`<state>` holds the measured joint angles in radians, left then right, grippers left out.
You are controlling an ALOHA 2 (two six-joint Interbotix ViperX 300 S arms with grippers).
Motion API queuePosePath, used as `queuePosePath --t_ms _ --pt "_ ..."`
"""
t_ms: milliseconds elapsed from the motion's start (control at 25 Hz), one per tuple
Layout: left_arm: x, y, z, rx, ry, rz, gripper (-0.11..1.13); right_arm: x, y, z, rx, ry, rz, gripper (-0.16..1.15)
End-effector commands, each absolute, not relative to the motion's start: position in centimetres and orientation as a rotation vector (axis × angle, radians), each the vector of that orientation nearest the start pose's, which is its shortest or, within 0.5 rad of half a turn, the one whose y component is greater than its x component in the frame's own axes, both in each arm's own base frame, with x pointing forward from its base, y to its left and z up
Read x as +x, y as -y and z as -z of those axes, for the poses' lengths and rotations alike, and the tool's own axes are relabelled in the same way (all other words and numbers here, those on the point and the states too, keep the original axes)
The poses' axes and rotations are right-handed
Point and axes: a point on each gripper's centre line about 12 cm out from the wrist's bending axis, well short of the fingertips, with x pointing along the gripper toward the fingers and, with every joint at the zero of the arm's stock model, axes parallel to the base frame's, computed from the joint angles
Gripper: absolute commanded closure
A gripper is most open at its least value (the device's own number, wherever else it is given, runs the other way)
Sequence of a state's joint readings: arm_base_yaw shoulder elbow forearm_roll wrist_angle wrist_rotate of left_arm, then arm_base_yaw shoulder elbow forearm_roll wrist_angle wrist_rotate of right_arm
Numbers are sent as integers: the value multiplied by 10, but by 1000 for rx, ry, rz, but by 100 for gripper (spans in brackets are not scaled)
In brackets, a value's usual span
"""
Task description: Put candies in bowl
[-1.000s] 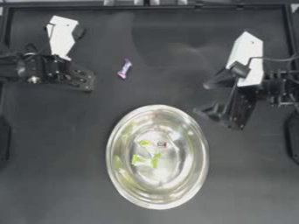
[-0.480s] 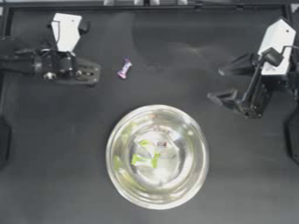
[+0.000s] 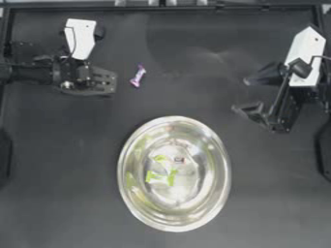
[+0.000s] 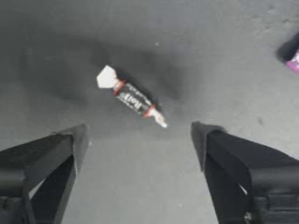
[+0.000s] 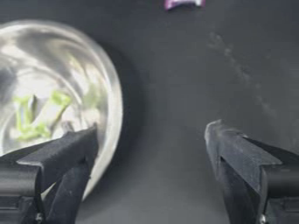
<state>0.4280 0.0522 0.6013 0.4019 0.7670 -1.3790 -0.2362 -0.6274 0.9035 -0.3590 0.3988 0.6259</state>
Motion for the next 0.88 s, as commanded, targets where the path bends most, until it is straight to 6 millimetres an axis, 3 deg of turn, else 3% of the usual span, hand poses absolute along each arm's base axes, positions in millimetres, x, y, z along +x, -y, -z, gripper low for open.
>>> queuePosePath --t_ms 40,480,880 --pt "296 -173 -142 -973 -898 -1278 2 243 74 -258 308 -561 441 -2" --pt "292 -181 -131 -1055 -940 -1330 5 238 73 -255 321 -560 441 -2" --pt "299 -196 -137 -1120 -935 -1310 12 238 71 -252 322 -542 426 -2"
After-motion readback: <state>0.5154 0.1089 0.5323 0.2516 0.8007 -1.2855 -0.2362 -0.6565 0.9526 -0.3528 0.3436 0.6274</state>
